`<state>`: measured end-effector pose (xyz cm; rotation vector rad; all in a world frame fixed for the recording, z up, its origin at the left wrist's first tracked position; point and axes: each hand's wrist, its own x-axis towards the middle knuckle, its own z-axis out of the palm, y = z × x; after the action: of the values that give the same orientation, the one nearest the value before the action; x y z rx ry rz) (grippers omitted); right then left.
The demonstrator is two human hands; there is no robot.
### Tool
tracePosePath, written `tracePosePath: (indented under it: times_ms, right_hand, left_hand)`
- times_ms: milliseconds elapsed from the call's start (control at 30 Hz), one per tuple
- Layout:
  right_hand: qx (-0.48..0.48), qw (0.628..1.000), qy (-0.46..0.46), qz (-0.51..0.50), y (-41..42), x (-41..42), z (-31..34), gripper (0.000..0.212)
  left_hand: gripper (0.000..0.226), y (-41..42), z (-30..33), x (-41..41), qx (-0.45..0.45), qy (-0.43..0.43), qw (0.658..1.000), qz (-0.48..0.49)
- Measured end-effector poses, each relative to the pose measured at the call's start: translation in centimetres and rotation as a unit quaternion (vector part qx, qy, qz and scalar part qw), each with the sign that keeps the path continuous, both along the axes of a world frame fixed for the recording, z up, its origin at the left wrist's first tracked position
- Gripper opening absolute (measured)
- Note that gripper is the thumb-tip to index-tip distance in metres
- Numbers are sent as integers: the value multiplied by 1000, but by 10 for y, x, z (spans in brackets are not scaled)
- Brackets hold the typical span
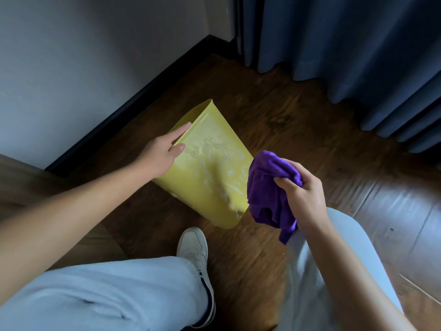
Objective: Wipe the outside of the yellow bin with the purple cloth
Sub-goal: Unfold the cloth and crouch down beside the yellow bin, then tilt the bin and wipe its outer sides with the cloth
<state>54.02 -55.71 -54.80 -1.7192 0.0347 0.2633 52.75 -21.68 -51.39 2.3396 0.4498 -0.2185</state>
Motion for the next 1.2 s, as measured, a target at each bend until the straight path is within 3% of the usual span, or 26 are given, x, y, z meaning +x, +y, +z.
tracePosePath:
  times_ms: [233,567,700,800,1100,1200]
  right_hand:
    - [-22,999,-5,-41,14,24,15,38]
    - [-38,978,-204,-18,138,54,31,31]
    - [-71,968,-234,59,167,35,3,44]
    - [-96,963,-240,77,175,23,-12,51]
    - [-131,956,-255,66,168,34,-32,46]
    - [-156,960,-223,58,159,33,-49,49]
  left_hand:
    - [56,1,-2,-12,-16,-2,1000,-12]
    - [51,-22,-3,-16,2,-43,999,5]
    - [49,-31,-13,-25,47,-87,995,35]
    - [49,-35,-15,-32,59,-104,992,33]
    - [49,-37,-7,-31,66,-129,989,12]
    - [49,-33,-8,-32,71,-124,990,6]
